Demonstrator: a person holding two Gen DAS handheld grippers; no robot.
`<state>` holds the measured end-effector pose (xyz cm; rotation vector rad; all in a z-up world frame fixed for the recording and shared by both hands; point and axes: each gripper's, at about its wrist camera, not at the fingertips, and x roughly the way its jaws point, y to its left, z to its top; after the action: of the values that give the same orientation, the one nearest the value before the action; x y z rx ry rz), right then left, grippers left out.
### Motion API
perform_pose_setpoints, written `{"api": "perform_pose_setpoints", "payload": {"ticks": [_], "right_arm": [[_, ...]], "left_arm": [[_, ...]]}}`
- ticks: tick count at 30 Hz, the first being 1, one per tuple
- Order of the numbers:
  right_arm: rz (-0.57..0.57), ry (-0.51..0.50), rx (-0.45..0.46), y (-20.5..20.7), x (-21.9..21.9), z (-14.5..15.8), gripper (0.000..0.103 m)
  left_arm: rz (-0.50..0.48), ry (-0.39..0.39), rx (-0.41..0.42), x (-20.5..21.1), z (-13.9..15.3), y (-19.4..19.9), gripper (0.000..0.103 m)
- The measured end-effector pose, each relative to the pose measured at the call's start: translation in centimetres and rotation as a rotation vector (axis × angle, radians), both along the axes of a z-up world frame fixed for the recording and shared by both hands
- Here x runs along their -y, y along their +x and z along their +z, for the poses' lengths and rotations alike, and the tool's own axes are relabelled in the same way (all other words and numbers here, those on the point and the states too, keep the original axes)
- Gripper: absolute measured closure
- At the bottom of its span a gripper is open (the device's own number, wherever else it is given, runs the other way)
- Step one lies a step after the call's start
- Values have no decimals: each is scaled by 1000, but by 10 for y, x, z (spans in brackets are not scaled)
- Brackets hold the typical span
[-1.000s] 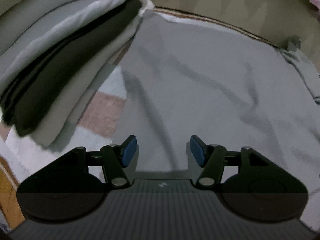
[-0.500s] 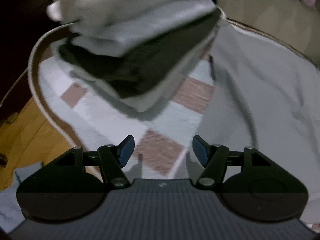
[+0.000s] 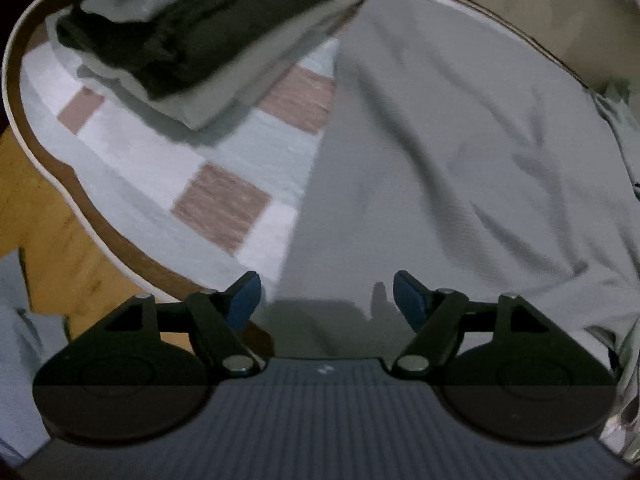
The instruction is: Fold clothes
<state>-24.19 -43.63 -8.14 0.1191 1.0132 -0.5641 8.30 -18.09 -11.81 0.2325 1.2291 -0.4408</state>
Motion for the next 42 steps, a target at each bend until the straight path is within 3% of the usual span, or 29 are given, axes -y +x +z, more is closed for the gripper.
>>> {"api": "perform_pose_setpoints", "payload": {"ticks": [2, 4, 6, 9, 11, 13, 14, 16, 17, 20, 22, 23, 24, 25, 26, 28, 31, 33, 37, 39, 42], "right_arm": [[-13, 2, 41, -5, 12, -4, 100], [-95, -42, -2, -10, 25, -11, 98], [-225, -25, -66, -21, 37, -16, 94], [-396, 245, 81, -60, 44, -6, 86], [-362, 325, 100, -62, 29, -8, 44], [-328, 404, 118, -64, 15, -10, 37], [-311, 444, 127, -65, 8, -11, 36], [-276, 517, 139, -66, -6, -14, 35], [-253, 502, 92, -56, -13, -20, 34], [-241, 510, -20, -31, -30, -45, 34], [-241, 516, -62, -19, -40, -62, 34], [-237, 512, -72, -14, -44, -69, 44], [-215, 482, -64, -12, -48, -68, 52], [-174, 445, -48, -11, -52, -63, 80], [-136, 409, -31, -10, -55, -57, 87], [-98, 347, 32, -18, -59, -34, 90], [-35, 252, 97, -33, -62, 7, 91], [15, 286, 152, -45, -51, 39, 91], [194, 331, 145, -68, -67, 88, 92], [270, 379, 109, -76, -79, 94, 92], [355, 399, -20, -73, -103, 76, 93]], "left_arm": [[-17, 42, 27, 10, -7, -7, 30], [-39, 105, 65, 18, -13, -12, 28], [-47, 135, 83, 20, -20, -14, 24], [3, 108, 12, 14, -30, -11, 21], [59, 82, -69, 8, -37, -2, 21], [110, 34, -139, 2, -42, 4, 19], [137, 9, -165, -2, -44, 6, 13], [190, -19, -178, -6, -46, 6, 9], [202, -25, -164, -5, -46, 4, 7], [236, -42, -120, -4, -46, -1, 5], [253, -51, -87, -3, -46, -5, 9], [223, -44, -47, 1, -43, -9, 26], [194, -37, -8, 6, -39, -13, 64], [164, -30, 31, 10, -36, -18, 87], [134, -24, 70, 14, -32, -22, 93], [81, -2, 147, 20, -22, -29, 94], [18, 16, 328, 13, 15, -34, 95], [-7, 6, 429, 0, 50, -33, 95], [-41, -59, 433, -34, 102, -30, 95], [-90, -16, 412, -37, 97, -34, 95], [-145, 80, 332, -39, 60, -31, 95]]}}
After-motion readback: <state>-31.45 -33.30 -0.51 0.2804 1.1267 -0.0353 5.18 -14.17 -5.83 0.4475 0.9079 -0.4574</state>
